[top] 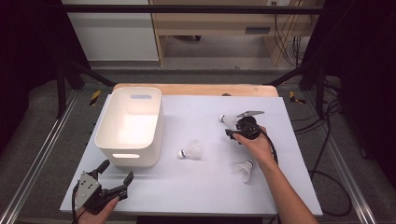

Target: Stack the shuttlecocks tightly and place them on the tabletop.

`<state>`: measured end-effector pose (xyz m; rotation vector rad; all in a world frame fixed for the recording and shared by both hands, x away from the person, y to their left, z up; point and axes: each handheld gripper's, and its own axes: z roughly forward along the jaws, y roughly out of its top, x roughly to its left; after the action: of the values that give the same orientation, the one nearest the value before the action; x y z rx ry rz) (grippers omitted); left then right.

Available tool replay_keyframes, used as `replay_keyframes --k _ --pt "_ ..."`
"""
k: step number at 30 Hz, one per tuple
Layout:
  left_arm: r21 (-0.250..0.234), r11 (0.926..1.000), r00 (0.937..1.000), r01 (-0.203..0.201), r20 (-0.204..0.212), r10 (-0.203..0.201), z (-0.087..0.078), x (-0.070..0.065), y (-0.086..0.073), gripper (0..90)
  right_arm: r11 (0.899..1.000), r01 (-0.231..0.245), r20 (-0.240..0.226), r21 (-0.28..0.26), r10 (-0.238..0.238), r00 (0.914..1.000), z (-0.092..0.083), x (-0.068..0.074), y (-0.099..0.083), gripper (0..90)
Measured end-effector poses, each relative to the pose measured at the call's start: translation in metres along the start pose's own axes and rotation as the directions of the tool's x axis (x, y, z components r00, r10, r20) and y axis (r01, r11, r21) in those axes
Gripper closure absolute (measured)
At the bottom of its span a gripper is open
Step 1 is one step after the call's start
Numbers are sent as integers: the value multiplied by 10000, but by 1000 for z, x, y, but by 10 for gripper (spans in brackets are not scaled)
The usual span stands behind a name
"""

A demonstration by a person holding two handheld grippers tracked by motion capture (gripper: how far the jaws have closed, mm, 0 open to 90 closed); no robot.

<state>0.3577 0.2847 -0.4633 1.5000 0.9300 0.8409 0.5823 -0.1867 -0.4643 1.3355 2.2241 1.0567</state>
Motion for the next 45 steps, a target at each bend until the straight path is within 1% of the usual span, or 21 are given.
replay_keyframes --k 1,3,4,6,15,16,17,18,19,24,29,32,33,34,36,37,38,41,43,44,45 --pt "0 10000 10000 0 0 0 0 0 0 63 10000 0 0 0 0 10000 0 0 0 459" --pt "-10 10000 10000 2 -4 -2 0 0 0 63 9997 -14 25 -226 15 10000 2 -3 2 516" --pt "-13 10000 10000 22 -7 -22 0 1 0 63 9984 -82 64 -560 85 9999 4 -5 4 576" --pt "-10 10000 10000 15 -2 -15 0 1 0 63 9968 -209 59 -765 214 9998 6 -8 4 611" --pt "9 10000 10000 -19 25 19 0 0 0 63 9955 -282 6 -901 284 9996 17 -12 2 715" --pt "7 10000 10000 -10 13 10 0 0 0 63 9963 -267 -36 -823 265 9996 18 -13 3 776" --pt "7 10000 10000 -10 13 10 0 0 0 63 9963 -267 -36 -823 265 9996 18 -13 3 776" --pt "2 10000 10000 -5 3 5 0 0 0 63 9963 -179 -66 -839 174 9998 18 -13 4 858" --pt "1 10000 10000 -1 2 1 0 0 0 63 9964 -107 -100 -842 99 9999 17 -12 5 885" --pt "3 10000 10000 -16 12 16 0 0 0 63 9965 166 -321 -817 -193 9993 11 -8 8 900" --pt "22 10000 10000 -41 18 41 0 0 0 64 9948 599 -784 -826 -664 9947 -4 2 10 900" --pt "18 10000 10000 -51 12 51 0 -1 0 64 9905 1115 -1280 -802 -1212 9843 -15 16 9 900" --pt "18 10000 10000 -51 12 51 0 -1 0 64 9905 1115 -1280 -802 -1212 9843 -15 16 9 900" --pt "14 10000 10000 -45 14 45 0 -1 0 64 9878 1349 -1494 -774 -1452 9781 -19 23 7 900" --pt "16 10000 10000 -42 17 42 0 -1 0 64 9848 1598 -1659 -678 -1690 9715 -23 29 5 900" --pt "17 10000 10000 -38 17 38 0 -1 0 64 9848 1598 -1659 -678 -1690 9715 -23 29 5 900" --pt "10 10000 10000 -26 6 26 0 -1 0 64 9828 1735 -1904 -628 -1825 9646 -25 34 2 900" --pt "10 10000 10000 -16 6 16 0 0 0 64 9773 2060 -2200 -494 -2118 9522 -28 39 -1 900" --pt "16 10000 10000 -22 8 22 0 0 0 63 9761 2126 -2277 -460 -2175 9491 -28 41 -3 900" --pt "14 10000 10000 -36 9 36 0 -1 0 63 9737 2237 -2471 -427 -2273 9420 -28 44 -4 900" --pt "14 10000 10000 -36 9 36 0 -1 0 64 9727 2283 -2569 -406 -2310 9384 -28 45 -5 900"
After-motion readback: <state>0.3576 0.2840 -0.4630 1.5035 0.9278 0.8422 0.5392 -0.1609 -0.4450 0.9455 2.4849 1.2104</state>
